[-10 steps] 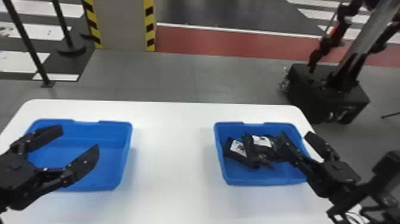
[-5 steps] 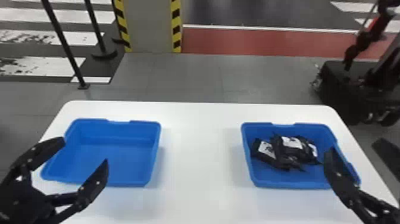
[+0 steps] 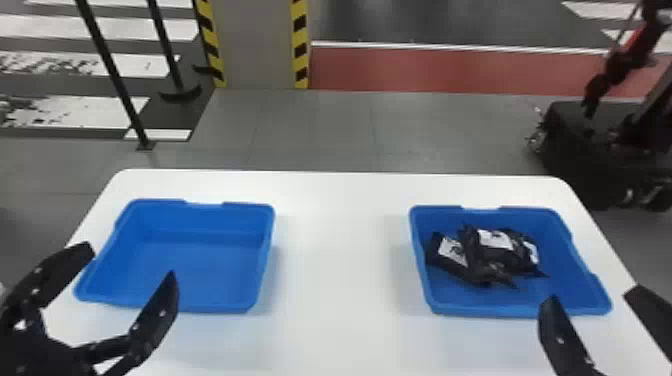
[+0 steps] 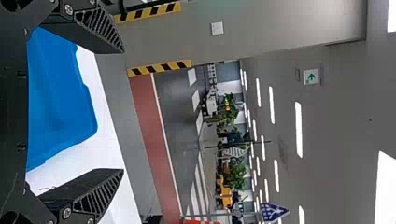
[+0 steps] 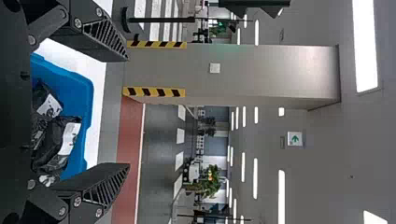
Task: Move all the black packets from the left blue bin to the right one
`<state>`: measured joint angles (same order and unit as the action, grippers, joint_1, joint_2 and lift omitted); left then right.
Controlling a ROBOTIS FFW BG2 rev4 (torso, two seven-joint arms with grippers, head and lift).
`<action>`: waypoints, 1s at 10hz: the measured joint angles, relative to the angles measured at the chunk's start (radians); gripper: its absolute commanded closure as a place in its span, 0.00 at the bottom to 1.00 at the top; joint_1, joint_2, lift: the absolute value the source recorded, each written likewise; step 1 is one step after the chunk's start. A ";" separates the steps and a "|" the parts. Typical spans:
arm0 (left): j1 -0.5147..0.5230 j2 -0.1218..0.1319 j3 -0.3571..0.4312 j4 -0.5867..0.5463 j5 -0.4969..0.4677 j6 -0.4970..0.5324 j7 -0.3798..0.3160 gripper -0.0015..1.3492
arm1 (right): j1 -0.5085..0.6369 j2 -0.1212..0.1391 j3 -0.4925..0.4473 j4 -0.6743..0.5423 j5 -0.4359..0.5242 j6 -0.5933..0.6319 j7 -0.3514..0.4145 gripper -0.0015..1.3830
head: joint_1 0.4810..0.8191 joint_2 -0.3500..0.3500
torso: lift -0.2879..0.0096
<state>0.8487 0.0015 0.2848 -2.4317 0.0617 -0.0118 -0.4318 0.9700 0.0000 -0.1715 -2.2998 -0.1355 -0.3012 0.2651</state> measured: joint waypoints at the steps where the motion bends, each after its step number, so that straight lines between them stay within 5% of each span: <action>1: 0.010 0.000 -0.014 0.005 0.007 -0.008 0.040 0.09 | -0.006 0.000 0.007 0.011 -0.002 -0.001 0.000 0.17 | 0.63 0.52 | 0.60; 10: 0.043 0.020 -0.106 0.010 0.082 0.007 0.108 0.09 | -0.013 0.000 0.016 0.037 -0.015 -0.001 0.000 0.17 | 0.63 0.46 | 0.60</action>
<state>0.8919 0.0211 0.1792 -2.4212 0.1440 -0.0045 -0.3234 0.9570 0.0000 -0.1556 -2.2633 -0.1503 -0.3020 0.2653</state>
